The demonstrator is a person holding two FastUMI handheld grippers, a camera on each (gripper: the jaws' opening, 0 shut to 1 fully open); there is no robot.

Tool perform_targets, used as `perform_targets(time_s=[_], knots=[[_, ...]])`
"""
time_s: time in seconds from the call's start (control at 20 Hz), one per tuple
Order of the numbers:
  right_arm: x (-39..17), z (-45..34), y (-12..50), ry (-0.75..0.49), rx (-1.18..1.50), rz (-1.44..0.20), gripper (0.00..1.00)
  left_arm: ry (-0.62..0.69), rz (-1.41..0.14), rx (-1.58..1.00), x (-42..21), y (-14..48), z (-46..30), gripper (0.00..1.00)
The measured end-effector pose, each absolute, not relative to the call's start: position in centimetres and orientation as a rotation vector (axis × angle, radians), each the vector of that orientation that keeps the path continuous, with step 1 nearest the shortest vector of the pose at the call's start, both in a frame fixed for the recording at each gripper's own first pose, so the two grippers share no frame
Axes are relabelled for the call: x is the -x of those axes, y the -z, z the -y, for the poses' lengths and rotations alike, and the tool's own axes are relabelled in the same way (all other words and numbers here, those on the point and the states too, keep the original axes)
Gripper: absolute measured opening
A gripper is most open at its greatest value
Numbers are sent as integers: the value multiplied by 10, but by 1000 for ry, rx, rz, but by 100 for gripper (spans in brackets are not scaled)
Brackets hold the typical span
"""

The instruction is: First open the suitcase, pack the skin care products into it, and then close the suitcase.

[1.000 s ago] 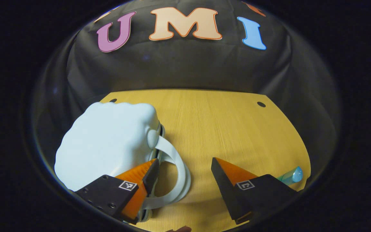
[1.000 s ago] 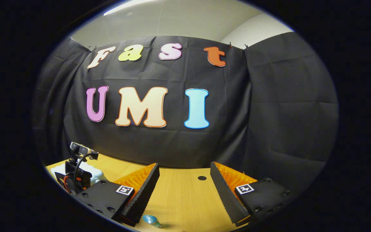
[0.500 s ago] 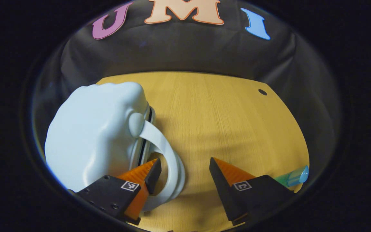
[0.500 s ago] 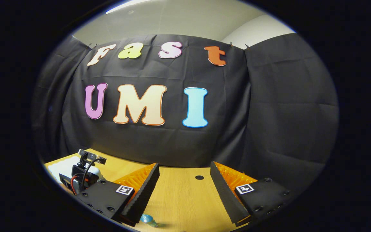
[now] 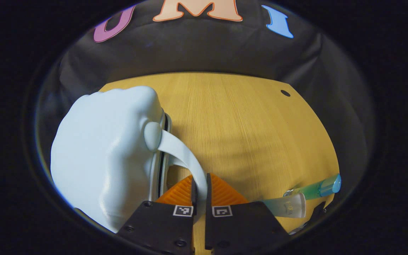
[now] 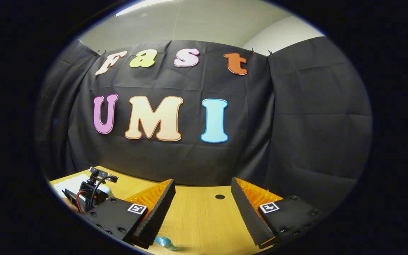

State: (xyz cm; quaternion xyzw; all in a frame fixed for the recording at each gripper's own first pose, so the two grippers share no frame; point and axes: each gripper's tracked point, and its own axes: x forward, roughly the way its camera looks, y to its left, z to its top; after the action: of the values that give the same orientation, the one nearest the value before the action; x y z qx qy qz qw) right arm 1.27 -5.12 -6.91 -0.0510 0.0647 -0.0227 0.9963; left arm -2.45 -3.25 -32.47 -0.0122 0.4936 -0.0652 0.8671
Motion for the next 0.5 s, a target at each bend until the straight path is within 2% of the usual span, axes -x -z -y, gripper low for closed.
perform_targets(time_s=[0.25,0.5], knots=[[-12,41,65,32,92,-112,99,140,-942,20,13,286,31,0],[-14,16,60,-12,68,-89,99,151,-890,-3,5,241,18,0]])
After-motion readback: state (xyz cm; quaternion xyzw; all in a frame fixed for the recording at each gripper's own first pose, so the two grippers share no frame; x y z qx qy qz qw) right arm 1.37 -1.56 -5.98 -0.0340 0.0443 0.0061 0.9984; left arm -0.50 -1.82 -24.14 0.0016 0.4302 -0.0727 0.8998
